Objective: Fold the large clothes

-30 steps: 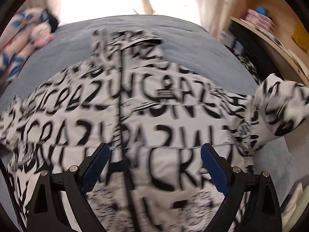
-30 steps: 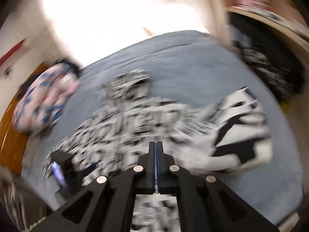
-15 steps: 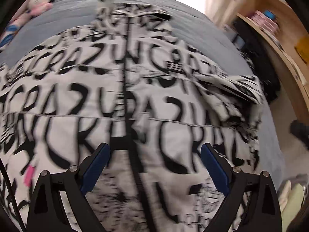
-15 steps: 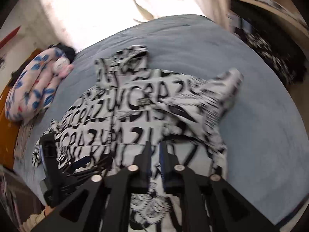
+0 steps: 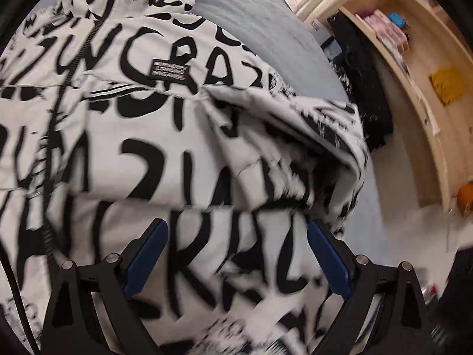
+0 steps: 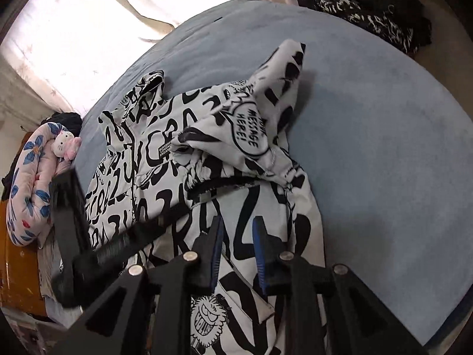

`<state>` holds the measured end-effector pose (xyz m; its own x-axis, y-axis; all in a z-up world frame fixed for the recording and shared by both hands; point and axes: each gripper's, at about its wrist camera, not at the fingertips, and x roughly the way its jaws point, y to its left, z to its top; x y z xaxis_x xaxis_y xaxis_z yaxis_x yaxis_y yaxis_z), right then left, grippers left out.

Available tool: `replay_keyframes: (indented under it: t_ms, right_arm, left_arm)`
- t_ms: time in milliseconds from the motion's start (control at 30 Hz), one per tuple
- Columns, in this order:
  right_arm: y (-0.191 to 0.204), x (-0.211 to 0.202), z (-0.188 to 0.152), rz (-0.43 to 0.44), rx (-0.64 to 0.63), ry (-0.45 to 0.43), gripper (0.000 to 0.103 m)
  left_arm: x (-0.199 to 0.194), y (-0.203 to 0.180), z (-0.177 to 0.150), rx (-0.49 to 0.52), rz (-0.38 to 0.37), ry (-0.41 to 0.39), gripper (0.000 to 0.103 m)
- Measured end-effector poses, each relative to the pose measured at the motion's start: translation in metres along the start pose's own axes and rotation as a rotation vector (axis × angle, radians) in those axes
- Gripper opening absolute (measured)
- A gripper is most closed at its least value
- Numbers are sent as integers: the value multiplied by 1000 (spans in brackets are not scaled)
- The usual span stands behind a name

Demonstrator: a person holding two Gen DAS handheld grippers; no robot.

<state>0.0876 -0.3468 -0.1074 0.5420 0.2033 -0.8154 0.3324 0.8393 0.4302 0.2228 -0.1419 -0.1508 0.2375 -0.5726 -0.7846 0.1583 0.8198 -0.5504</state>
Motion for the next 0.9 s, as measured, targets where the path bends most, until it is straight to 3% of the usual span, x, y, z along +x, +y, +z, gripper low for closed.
replay_keyframes:
  t_ms: [133,167,200,233,267,367,567,667,767,833,900]
  right_arm:
    - [-4,3,-2,-3,4,-1,20]
    - [-4,4,-2,-5,4,0,20]
    - [-5,6,-2,-5,8,3,20]
    - [-6,8,-2,-6,10,7,20]
    - [-6,9,-3,-9,10,8,20]
    - [-9,13,-4,-33,7,16,20]
    - [-12,13,-6,-53,5,10,20]
    - [-10,16,-9,-59,-7,13,20]
    - [-8,22,-11,-65,-16,29,20]
    - [-7,27,-13,-67,-12,46,20]
    - [-6,32,-15,-63,-4,67,20]
  left_arm:
    - [17,-6,17,-23,-1,-9,94]
    - [22,-7,20,-24,-1,-4,90]
    - [26,-9,22,-21,-7,-1,67]
    - [31,-11,25,-13,-29,16,50]
    - [34,-13,27,0,-31,41,25]
    - [29,-35,33,160,125,-13,16]
    - [-33,-88,39,649,578,-327,14]
    - [-71,-98,30,827,745,-500,14]
    - [-95,-94,6,957,797,-570,15]
    - [-99,-83,-14,1033,779,-525,21]
    - [-94,-64,-35,1096,778,-441,36]
